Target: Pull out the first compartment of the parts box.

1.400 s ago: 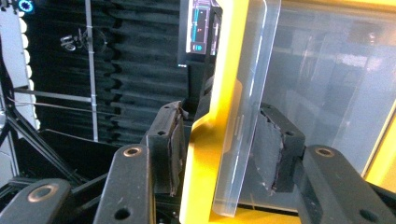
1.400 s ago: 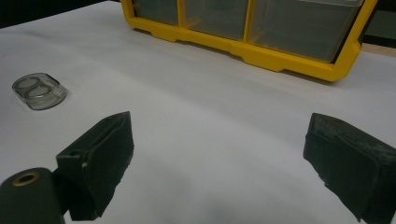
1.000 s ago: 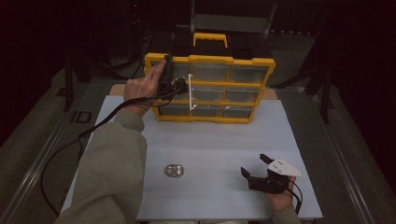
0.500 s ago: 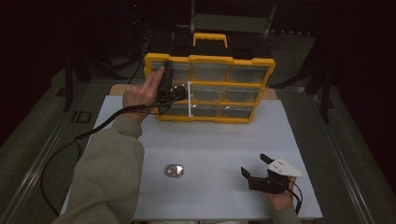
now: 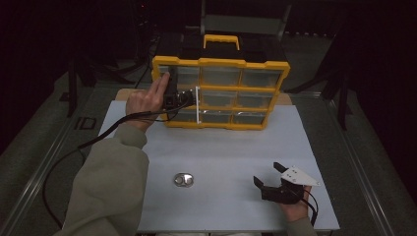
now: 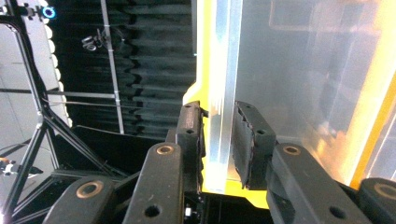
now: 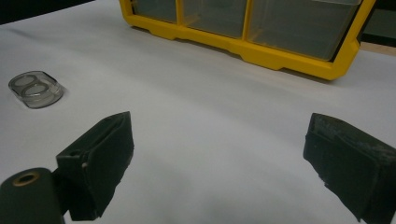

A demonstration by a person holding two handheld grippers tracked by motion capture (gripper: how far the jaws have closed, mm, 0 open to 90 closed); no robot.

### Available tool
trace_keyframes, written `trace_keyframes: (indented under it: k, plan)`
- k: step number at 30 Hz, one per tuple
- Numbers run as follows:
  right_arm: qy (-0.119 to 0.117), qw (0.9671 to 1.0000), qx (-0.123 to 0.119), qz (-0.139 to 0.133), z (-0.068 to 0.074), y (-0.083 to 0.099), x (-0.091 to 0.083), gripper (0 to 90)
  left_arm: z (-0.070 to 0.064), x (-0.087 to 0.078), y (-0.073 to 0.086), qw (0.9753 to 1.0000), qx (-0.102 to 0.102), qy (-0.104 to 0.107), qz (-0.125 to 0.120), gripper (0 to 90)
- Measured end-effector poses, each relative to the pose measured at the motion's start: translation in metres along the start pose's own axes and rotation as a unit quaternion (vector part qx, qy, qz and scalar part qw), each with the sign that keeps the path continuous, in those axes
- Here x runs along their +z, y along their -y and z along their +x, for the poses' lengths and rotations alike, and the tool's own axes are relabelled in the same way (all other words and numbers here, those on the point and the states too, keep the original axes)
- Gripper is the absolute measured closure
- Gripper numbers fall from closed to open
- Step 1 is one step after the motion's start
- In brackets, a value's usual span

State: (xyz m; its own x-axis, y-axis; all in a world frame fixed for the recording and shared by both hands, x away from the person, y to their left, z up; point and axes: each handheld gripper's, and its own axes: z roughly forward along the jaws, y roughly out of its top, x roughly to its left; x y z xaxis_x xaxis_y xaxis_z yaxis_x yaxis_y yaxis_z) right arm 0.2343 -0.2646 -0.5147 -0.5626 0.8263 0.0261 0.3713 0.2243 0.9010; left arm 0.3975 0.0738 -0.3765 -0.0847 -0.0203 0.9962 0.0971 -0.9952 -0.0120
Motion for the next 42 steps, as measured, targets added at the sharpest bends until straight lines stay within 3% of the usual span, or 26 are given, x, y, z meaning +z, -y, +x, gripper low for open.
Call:
trace_keyframes:
  k: [8, 42]
  plan:
    - [0.0, 1.0, 0.0, 0.002, 0.0, 0.0, 0.0, 8.4, 0.001, 0.001, 0.002, 1.0, 0.002, 0.006, 0.002, 79.6]
    - [0.0, 1.0, 0.002, 0.003, 0.001, 0.0, 0.001, 8.4, 0.0, -0.01, 0.002, 0.9999, -0.013, 0.009, 0.002, 80.5]
